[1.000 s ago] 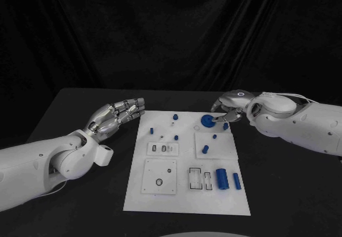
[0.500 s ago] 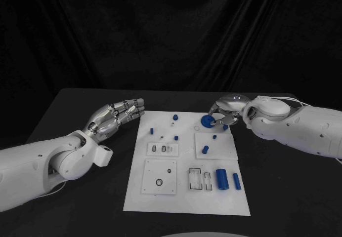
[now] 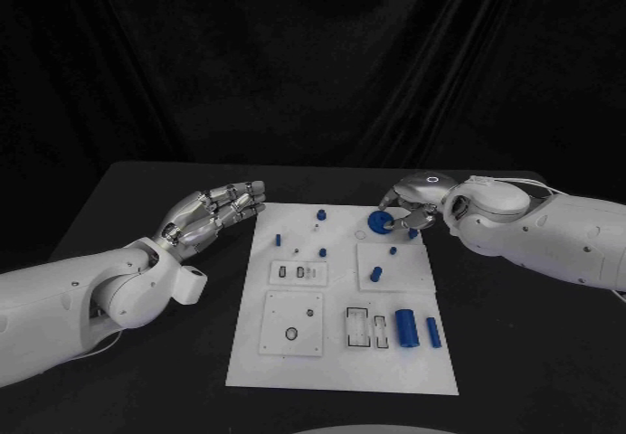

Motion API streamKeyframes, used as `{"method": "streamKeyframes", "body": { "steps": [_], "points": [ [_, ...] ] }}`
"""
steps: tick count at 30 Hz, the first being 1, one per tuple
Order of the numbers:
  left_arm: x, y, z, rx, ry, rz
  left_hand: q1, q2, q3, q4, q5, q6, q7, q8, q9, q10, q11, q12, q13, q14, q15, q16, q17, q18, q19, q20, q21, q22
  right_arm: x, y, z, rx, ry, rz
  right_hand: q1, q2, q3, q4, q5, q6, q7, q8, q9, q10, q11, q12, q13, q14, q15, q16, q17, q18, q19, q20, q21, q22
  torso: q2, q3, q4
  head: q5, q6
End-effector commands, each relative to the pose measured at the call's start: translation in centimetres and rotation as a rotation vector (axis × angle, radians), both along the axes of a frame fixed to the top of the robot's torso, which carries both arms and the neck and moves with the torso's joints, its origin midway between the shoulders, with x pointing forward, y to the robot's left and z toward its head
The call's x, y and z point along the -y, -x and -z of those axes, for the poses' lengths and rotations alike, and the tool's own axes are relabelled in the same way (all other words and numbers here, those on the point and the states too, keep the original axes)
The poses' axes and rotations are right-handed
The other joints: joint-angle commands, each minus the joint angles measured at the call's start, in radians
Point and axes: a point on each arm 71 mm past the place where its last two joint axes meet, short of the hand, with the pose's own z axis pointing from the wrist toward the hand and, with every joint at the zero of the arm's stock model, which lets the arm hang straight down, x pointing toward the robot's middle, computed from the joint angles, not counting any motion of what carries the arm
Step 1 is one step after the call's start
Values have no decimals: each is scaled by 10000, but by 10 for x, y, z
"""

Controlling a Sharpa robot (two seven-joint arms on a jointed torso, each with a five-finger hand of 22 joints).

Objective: Assemble the parts on the task board

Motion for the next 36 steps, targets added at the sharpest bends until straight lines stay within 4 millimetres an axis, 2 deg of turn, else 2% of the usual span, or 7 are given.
{"method": "streamKeyframes", "body": {
  "steps": [1, 8, 14, 16, 25, 32, 36],
  "points": [
    [2, 1, -1, 33, 73, 239, 78, 12, 56, 20, 31, 5, 19, 30, 0, -39, -11, -33, -8, -62, 17, -20, -1, 132, -33, 54, -40, 0, 0, 0, 0, 123, -74, 12, 1, -21, -51, 3, 13, -49, -3, -21, 19, 1093, 35, 25, 2632, 1056, 6, 26, 2631, -117, 981, 9, 36, 2548, 0, -1, 1, -10, -10],
    [2, 1, -1, 4, 64, 259, 78, 12, 56, 20, 31, 5, 19, 30, 0, -39, -11, -33, -8, -62, 17, -20, -1, 132, -33, 54, -40, 0, -1, 0, 1, 41, -31, -2, 41, 2, -41, -39, 164, 20, 9, 84, 194, 1093, 56, 25, 2632, 1056, 33, 26, 2631, -121, 993, 35, 47, 2557, 5, 0, -3, -17, -17],
    [3, 0, 0, -26, 59, 292, 78, 12, 56, 20, 31, 5, 19, 30, 0, -39, -11, -33, -8, -62, 17, -20, -1, 132, -33, 54, -40, 0, -3, 0, 4, -55, 1, -73, 123, 33, -8, -186, 844, 81, -15, 379, 845, 1093, 44, 25, 2632, 1056, 35, 26, 2631, -123, 1001, 45, 53, 2565, 3, 0, -3, -28, -36],
    [3, 0, 0, -33, 59, 301, 83, 11, 73, 21, 32, 6, 22, 32, 0, -35, 4, -23, -5, -64, 21, -22, -1, 132, -27, 58, -38, 1, -4, 0, 6, -111, 20, -105, 169, 46, 43, -288, 1439, 163, -38, 655, 1280, 1093, 21, 25, 2632, 1056, 12, 26, 2631, -124, 1003, 31, 54, 2568, 2, 1, -6, -27, -38],
    [3, 1, 0, -61, 52, 316, 83, 11, 73, 21, 32, 6, 22, 32, 0, -35, 4, -23, -5, -64, 21, -22, -1, 132, -27, 58, -38, 1, -5, 0, 14, -356, 114, -128, 269, 44, 342, -668, 2752, -95, -40, 1754, 2666, 1093, 6, 25, 2632, 1056, 5, 26, 2631, -125, 1007, 5, 54, 2574, 3, 3, -2, 11, -40],
    [2, 1, 0, -82, 44, 315, 87, 10, 87, 21, 33, 8, 26, 33, 1, -31, 12, -15, -3, -62, 24, -19, 0, 132, -22, 62, -35, 3, -6, 2, 14, -225, -18, -286, 371, 35, 580, -914, 3170, -304, -10, 2442, 3440, 1093, 31, 25, 2632, 1056, 13, 26, 2631, -137, 1039, 21, 84, 2596, -8, 1, 0, 22, -53],
    [1, 1, 0, -89, 42, 308, 87, 10, 87, 21, 33, 8, 26, 33, 1, -31, 12, -15, -3, -62, 24, -19, 0, 132, -22, 62, -35, 3, -9, 5, 12, -84, -172, -438, 354, 26, 620, -926, 3263, -300, -6, 2553, 3552, 1093, 39, 25, 2632, 1056, 14, 26, 2631, -150, 1073, 28, 120, 2619, -3, 2, 12, 35, -72]
  ]
}}
